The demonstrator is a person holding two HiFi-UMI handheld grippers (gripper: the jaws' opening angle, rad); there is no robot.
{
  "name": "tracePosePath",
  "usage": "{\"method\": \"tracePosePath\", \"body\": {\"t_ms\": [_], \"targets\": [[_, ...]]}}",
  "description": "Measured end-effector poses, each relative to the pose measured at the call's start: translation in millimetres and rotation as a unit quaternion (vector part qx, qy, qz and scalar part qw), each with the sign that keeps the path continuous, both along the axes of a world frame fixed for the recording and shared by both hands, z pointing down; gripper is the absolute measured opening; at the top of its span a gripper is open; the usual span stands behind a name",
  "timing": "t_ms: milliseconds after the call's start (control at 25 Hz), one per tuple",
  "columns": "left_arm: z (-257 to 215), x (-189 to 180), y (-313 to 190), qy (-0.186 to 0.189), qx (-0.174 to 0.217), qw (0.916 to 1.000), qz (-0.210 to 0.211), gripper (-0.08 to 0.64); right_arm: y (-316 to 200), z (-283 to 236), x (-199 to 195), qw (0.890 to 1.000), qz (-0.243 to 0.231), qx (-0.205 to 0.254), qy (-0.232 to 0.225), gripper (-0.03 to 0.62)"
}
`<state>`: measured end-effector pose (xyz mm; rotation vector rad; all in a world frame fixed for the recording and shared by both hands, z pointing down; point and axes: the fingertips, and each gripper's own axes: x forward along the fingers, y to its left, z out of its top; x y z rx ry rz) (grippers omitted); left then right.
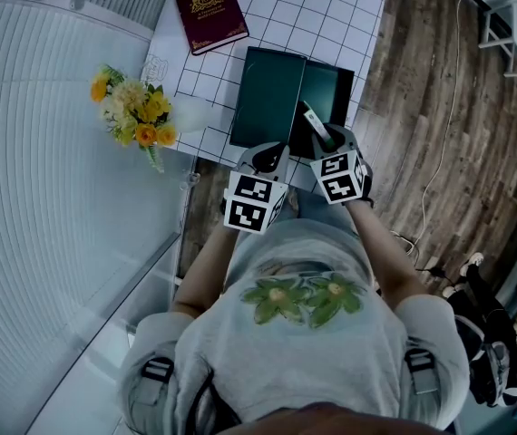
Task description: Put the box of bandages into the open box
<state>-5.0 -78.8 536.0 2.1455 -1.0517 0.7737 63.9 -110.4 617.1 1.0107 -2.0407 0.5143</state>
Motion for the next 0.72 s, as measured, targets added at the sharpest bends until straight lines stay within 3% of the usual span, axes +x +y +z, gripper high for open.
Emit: {"method": "tracePosePath", "body": {"t_ms": [720], "targets": [[0.8, 1.1, 4.5, -0.001, -0.004, 1.0, -0.004, 0.008, -2.1, 0.3, -0.9, 1.0, -0.002, 0.007, -0.003, 0.094]]}}
